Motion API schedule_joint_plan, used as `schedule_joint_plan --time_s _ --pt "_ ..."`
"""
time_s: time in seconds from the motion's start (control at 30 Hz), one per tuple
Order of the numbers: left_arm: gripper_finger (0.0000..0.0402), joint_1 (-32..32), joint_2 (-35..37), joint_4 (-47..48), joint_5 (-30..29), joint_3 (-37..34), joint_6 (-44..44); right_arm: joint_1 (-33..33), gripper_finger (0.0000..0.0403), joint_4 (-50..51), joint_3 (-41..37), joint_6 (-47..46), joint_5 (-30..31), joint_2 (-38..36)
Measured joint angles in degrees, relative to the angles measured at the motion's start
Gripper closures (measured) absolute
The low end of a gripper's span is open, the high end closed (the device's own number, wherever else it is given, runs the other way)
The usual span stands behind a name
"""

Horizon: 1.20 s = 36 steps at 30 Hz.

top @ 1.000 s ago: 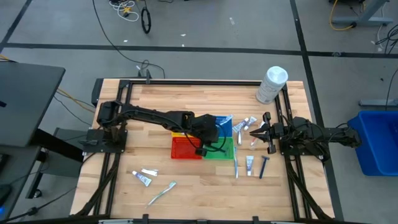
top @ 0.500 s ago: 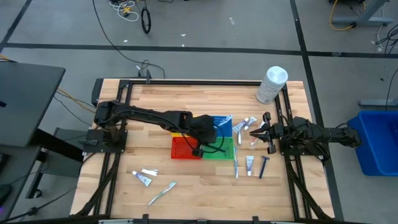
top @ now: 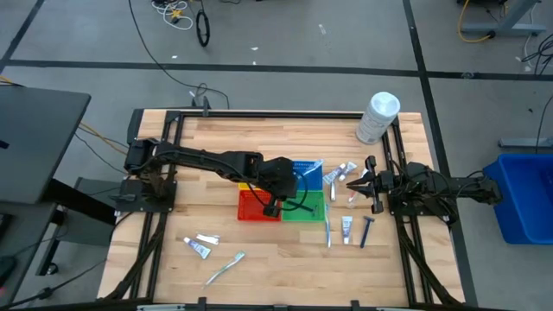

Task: Pick & Place Travel size toiletries
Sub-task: Put the bottom left nail cutter into the yellow bin

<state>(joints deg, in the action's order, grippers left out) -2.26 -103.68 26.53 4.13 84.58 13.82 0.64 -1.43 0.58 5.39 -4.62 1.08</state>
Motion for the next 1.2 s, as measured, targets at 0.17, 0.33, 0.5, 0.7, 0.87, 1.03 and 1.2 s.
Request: schedule_joint_plan --time_s 0.17,0.33,0.5,0.7,0.87,1.03,1.2 --pt "0.0398 0.0 0.0 0.0 0.0 0.0 -0.8 0.0 0.0362 0.0 0.0 0.0 0.0 0.0" --pt "0.0399 -0.3 0.0 1.2 0.2 0.0 -2.7 0.0 0.0363 0.0 0.0 0.0 0.0 0.0" --pt "0.04 -1.8 0.0 6.5 1.7 0.0 -4.3 0.0 0.0362 0.0 0.0 0.0 0.0 0.0" --pt "0.04 -4.1 0.0 12.0 1.4 0.0 -6.7 0.0 0.0362 0.0 0.0 0.0 0.0 0.0" --pt "0.04 -5.4 2.0 13.1 1.1 -1.3 -9.1 0.0 0.0363 0.0 0.0 0.0 0.0 0.0" --pt "0.04 -5.8 5.8 12.9 0.3 -5.9 -12.5 0.0 0.0362 0.0 0.0 0.0 0.0 0.0" --pt "0.04 -7.6 10.7 13.4 -0.4 -12.3 -16.3 0.0 0.0363 0.0 0.0 0.0 0.0 0.0"
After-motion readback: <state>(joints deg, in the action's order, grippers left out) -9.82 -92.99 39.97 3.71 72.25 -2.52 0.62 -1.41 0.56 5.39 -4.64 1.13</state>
